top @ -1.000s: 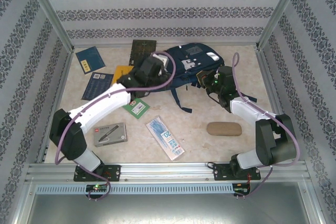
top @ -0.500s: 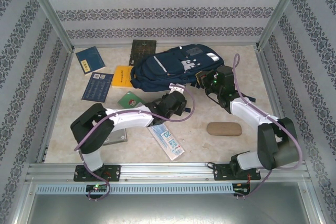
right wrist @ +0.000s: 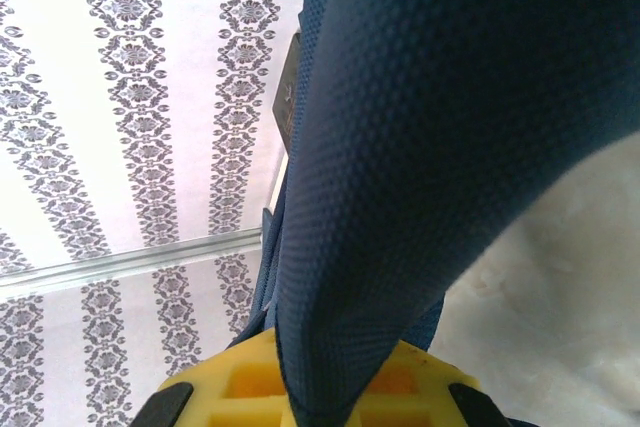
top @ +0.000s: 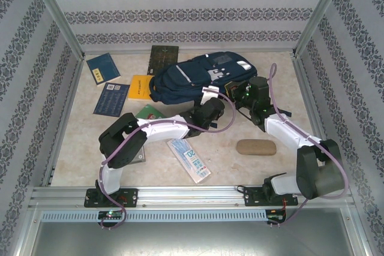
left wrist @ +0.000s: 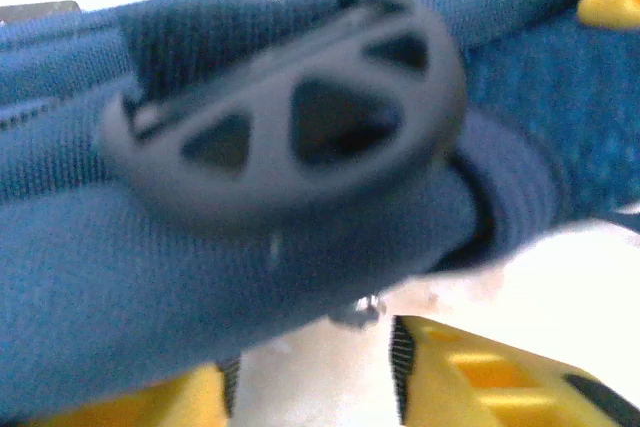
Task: Pack the student bag
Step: Unzip the student bag at the top-center of the table.
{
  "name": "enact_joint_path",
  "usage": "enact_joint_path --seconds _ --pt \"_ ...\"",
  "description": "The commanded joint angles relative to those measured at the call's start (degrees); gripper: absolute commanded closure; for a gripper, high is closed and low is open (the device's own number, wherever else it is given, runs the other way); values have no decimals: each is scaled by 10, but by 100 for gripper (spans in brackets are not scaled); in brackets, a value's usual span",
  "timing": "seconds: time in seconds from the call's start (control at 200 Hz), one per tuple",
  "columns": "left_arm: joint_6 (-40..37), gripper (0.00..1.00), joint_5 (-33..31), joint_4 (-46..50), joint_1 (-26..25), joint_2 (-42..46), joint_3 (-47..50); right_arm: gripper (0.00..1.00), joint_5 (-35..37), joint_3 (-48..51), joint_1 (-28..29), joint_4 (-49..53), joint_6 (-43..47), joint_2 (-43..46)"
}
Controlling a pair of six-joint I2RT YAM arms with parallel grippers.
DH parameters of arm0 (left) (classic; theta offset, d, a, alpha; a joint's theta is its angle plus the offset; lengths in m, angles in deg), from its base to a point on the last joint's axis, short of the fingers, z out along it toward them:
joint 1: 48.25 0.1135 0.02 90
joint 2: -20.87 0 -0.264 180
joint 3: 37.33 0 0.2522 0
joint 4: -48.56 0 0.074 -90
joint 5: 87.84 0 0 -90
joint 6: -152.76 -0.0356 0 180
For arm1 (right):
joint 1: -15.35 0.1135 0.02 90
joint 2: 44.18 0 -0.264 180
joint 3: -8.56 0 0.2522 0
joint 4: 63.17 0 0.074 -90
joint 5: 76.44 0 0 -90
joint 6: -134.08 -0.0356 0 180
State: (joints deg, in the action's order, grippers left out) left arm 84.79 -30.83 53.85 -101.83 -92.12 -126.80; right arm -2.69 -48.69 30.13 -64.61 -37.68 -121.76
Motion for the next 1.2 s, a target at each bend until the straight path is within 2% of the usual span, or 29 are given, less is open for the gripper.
enact_joint_path --seconds 0.0,0.11,0.559,0.914,1.194 --pt "-5 67 -45 9 -5 -13 -35 100 -19 9 6 -45 -9 31" --pt "2 100 -56 23 -5 -6 -35 100 -19 17 -2 -46 -9 39" --pt "56 100 -10 113 16 119 64 100 -42 54 -70 -59 25 39" --pt "73 100 18 189 52 195 131 100 -61 55 -92 -69 32 22" --pt "66 100 99 218 108 256 196 100 -72 53 -117 -51 62 20"
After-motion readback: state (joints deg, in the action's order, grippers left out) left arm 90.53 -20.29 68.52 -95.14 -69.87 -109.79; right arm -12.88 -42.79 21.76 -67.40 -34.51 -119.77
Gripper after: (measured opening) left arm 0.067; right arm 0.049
